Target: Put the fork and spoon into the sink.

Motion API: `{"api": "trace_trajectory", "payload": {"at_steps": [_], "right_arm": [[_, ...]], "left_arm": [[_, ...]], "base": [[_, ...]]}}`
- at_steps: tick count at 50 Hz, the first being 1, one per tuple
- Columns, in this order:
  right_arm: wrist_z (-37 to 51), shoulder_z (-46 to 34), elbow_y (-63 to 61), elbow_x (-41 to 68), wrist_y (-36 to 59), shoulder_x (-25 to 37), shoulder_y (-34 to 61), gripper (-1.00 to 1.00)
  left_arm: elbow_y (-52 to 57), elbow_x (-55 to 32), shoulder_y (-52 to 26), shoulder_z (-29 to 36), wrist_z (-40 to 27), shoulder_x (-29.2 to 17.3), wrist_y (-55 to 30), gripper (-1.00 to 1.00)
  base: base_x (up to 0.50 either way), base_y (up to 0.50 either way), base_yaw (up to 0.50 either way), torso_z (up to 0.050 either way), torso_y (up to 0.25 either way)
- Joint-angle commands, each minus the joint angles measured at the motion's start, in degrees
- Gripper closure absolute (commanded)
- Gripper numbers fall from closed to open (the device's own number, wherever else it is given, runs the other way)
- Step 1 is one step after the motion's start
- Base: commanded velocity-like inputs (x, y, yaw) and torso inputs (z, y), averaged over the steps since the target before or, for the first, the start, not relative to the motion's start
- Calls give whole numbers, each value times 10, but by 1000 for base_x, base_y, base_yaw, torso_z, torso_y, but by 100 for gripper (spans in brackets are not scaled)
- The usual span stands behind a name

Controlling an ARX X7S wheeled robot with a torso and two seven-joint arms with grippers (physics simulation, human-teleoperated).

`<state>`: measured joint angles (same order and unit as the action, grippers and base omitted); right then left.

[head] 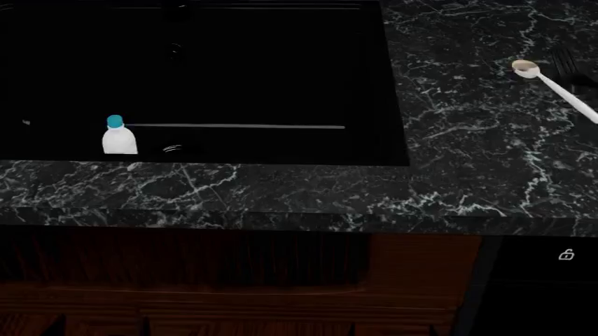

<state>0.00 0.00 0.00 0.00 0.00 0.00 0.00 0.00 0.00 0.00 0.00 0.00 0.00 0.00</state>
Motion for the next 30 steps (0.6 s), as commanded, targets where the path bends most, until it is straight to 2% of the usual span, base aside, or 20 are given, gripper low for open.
{"api": "trace_trajectory", "payload": {"at_steps": [1, 21, 30], "right_arm": [[7, -7, 0, 5, 0, 5, 0, -100], [40, -40, -8, 34, -1, 34, -1, -100], [52, -45, -105, 47, 35, 45, -7, -100]], "left_arm": [[0, -6, 0, 6, -6, -6, 0, -100], [3, -38, -3, 39, -36, -34, 0, -100], [102, -23, 3, 52, -59, -50, -49, -100]], "base": [[0, 0, 0, 0, 0], [0, 0, 0, 0, 0], [0, 0, 0, 0, 0]]}}
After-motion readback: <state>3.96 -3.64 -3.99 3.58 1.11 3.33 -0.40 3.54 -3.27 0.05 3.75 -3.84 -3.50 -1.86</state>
